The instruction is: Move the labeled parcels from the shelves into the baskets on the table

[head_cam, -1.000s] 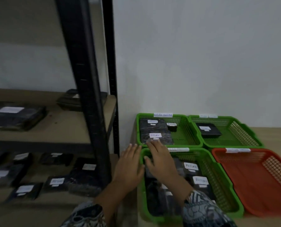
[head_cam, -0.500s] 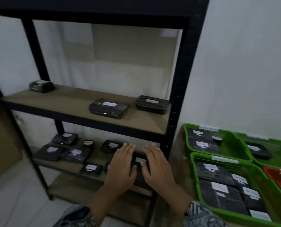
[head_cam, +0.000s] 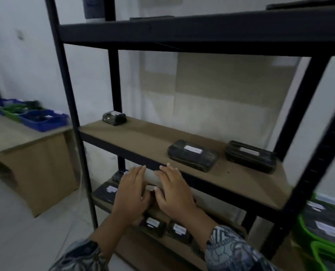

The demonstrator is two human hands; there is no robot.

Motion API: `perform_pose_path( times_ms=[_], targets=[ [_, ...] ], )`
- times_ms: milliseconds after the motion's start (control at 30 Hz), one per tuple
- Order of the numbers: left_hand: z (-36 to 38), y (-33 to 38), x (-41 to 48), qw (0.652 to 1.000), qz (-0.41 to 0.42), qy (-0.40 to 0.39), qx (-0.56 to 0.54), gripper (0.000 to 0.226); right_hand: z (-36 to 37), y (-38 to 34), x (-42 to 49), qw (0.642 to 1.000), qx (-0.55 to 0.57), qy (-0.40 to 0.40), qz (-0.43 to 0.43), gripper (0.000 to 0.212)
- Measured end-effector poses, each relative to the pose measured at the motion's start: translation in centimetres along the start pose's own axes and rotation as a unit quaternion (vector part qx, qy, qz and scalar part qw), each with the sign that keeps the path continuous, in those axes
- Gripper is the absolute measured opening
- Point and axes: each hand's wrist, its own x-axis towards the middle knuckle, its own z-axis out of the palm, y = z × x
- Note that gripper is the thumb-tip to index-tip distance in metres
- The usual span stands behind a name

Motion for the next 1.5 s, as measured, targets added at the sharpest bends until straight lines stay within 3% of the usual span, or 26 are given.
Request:
perform_pose_path(
  times_ms=[433, 600, 800, 967, 1167, 1333, 1500],
  targets=[
    [-2.7, -17.4, 12.4, 0.995, -0.074, -0.020, 0.069, 0.069, 10.2, -1.9, 21.6, 0.999, 0.009, -0.046, 0.013, 0.051],
    [-2.4, -24.1, 16.8, 0.998, -0.047, -0.022, 0.046, 0.071, 13.9, -2.7, 28.6, 0.997, 0.004, -0.050, 0.066, 0.053],
    [-1.5, -32.4, 23.1, 0.996, 0.002, -0.084, 0.029, 0.076, 18.1, -3.2, 36.5, 0.985, -0.006, -0.071, 0.157, 0.063],
    [-0.6, -35.9, 24.9, 0.989, 0.023, -0.146, 0.017, 0.075, 20.1, -2.5, 41.0, 0.971, -0.041, -0.088, 0.217, 0.073],
    [1.1, -37.3, 24.4, 0.994, 0.054, -0.097, -0.020, 0.053, 21.0, -2.0, 44.8, 0.959, 0.000, -0.066, 0.277, 0.087],
    [1.2, -37.5, 24.4, 0.994, 0.058, -0.085, -0.032, 0.050, 22.1, -0.6, 47.3, 0.924, 0.082, -0.069, 0.366, 0.118],
    [1.5, -37.6, 24.4, 0.995, 0.061, -0.074, -0.037, 0.049, 24.0, 1.2, 47.3, 0.905, 0.163, -0.029, 0.391, 0.101]
  ],
)
